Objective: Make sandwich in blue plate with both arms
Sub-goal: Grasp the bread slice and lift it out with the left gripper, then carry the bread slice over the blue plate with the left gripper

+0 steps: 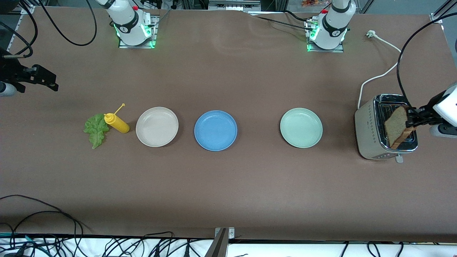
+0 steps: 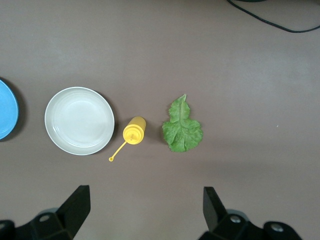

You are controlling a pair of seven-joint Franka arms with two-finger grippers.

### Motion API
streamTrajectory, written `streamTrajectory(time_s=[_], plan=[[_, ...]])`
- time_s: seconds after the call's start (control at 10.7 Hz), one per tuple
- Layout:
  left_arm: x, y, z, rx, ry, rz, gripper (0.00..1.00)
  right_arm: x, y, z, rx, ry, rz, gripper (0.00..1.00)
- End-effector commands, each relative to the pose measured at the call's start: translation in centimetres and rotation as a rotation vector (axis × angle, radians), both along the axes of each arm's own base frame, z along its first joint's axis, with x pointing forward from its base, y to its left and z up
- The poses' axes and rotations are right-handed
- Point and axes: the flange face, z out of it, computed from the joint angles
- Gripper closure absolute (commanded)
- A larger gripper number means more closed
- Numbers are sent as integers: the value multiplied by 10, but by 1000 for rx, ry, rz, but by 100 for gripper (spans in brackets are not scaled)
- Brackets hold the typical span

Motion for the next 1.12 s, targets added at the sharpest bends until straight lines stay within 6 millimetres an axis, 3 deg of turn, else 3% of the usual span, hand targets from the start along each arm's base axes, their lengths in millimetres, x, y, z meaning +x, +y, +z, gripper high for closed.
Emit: streamTrajectory(time_s=[0.0,0.28,0.65,0.84,1.03], plan=[[-5,-27,6,-109,26,-10,100,1,0,5,0,6,11,0],[0,-78,-8,-155,51,-59,100,1,0,5,0,7,11,0],[-5,-182,-27,-260,126,16,100,1,1,3,-3,12,16,0],[-12,-232,-40,-308,174,21,100,11,-3,-8,-13,9,16,0],[-13,-269,-45,-360,157,44,100,10,-1,-5,-15,7,14,0]])
